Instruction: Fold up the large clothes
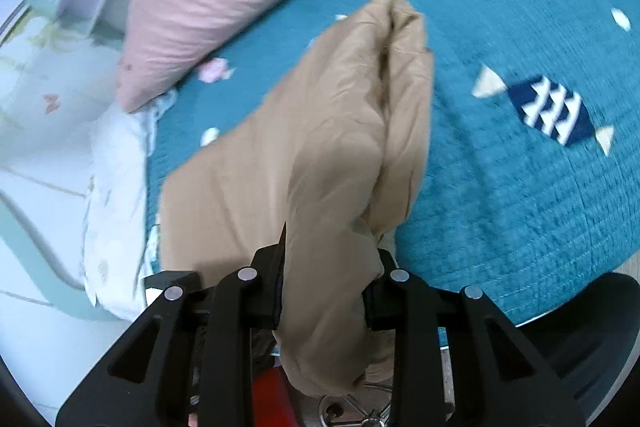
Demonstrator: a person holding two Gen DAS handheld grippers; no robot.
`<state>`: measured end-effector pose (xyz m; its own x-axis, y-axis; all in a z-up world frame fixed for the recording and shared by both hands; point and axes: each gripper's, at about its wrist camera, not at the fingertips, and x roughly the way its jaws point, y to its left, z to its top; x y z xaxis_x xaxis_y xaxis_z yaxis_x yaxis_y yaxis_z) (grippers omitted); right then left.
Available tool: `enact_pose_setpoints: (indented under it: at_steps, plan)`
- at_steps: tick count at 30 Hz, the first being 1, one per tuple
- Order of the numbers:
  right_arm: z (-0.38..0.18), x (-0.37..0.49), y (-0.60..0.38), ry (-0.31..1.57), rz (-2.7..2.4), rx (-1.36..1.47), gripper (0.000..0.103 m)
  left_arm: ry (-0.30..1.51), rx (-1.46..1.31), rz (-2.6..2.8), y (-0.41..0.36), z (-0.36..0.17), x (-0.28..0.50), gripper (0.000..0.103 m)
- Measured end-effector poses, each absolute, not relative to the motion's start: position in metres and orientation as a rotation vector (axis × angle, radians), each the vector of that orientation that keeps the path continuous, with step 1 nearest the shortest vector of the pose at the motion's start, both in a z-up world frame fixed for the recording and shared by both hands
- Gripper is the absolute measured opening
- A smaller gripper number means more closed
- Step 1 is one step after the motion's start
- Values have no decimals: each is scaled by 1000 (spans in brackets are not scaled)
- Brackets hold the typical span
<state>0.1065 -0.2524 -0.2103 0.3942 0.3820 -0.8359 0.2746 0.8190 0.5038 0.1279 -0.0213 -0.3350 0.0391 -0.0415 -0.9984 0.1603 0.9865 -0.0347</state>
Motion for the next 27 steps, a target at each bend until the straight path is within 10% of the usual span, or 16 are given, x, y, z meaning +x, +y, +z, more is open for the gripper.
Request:
enact_pose_setpoints:
  at_steps: [27]
  plan:
    - [-127,117,-94,1125,355,358,25,1341,0,-210,57,-254,62,4]
